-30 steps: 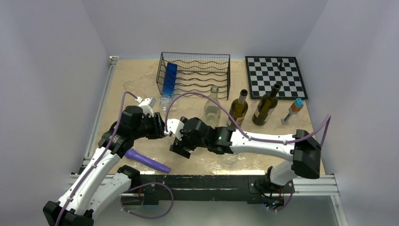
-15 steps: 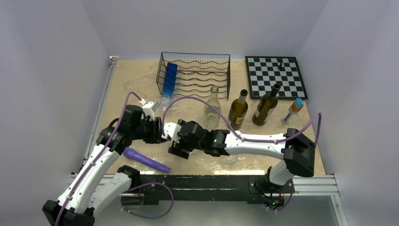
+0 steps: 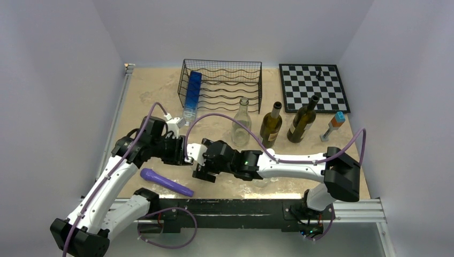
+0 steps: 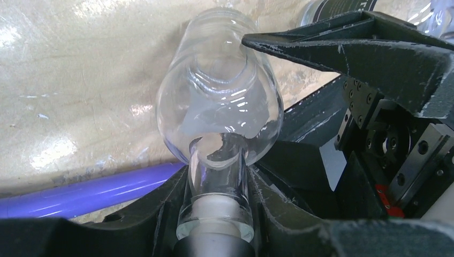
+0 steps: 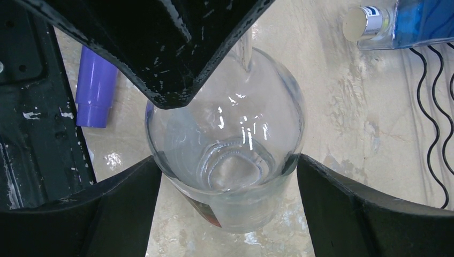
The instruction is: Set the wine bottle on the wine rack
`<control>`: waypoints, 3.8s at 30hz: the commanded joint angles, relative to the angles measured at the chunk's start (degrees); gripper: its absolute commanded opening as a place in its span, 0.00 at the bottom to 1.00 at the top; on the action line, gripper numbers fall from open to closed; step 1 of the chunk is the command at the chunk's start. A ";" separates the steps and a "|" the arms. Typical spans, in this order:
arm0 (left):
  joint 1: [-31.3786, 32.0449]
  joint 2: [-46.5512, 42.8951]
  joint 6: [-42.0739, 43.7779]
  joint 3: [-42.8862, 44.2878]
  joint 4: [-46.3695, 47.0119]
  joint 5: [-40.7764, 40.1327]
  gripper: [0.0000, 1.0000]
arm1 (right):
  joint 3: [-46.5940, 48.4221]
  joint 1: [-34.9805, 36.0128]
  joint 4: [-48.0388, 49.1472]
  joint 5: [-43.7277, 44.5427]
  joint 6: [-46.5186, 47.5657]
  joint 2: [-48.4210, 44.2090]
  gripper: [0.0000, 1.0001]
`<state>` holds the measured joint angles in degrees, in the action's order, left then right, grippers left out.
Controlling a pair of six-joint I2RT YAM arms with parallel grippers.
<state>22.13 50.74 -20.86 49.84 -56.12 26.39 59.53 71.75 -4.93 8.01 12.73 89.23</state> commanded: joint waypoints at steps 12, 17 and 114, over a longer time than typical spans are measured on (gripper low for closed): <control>1.26 2.75 -2.86 -8.08 2.40 12.91 0.00 | 0.98 0.24 0.33 -3.85 0.97 -8.54 0.99; 1.29 4.09 -4.62 -8.93 5.39 12.67 0.00 | 4.22 0.27 -3.97 -7.71 -0.35 -13.39 0.99; 32.50 27.52 -20.09 -17.42 35.83 -41.63 0.38 | 10.53 0.15 -16.63 8.45 -9.13 -30.93 0.99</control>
<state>53.30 76.12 -38.89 34.39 -21.56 -16.73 70.11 71.99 -22.37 14.66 4.45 58.85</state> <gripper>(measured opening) 0.491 0.986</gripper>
